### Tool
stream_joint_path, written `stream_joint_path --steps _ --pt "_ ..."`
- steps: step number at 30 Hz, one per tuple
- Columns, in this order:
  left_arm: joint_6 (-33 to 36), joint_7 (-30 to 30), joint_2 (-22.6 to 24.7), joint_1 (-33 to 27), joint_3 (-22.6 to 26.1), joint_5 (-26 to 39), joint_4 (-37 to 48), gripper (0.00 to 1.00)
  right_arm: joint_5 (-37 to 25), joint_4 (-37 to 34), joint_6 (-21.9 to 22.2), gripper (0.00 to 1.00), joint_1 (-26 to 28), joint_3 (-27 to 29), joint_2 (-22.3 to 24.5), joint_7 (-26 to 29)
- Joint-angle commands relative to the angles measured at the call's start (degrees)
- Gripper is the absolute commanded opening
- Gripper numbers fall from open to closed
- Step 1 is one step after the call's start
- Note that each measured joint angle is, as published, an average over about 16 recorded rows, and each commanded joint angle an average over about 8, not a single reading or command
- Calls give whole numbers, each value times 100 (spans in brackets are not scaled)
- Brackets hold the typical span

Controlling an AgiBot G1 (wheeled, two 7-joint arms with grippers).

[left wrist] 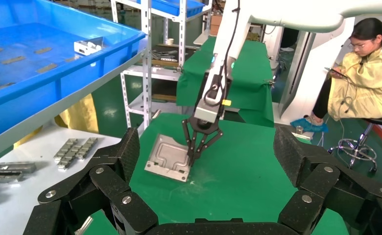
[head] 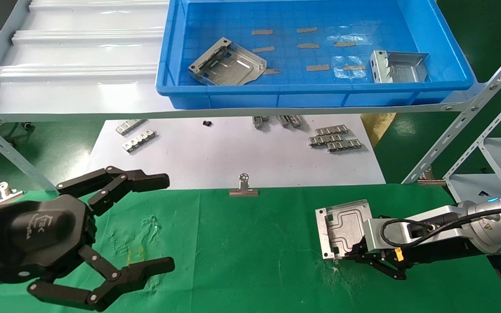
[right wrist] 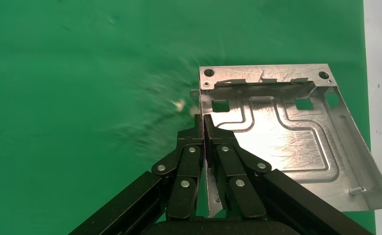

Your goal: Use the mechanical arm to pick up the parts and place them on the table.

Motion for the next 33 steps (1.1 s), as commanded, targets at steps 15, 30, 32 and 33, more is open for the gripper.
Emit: stream_joint_path --steps 15,30,32,33 --pt "0 0 0 0 0 0 0 100 -278 -1145 341 100 43 -105 -477 -706" --pt "0 0 0 0 0 0 0 100 38 -1159 7 100 300 68 -377 -828" --pt "0 0 0 0 0 0 0 100 318 -1129 -202 100 316 184 -315 -716" --pt "0 0 0 0 0 0 0 100 450 -1122 -303 100 315 236 -289 -660"
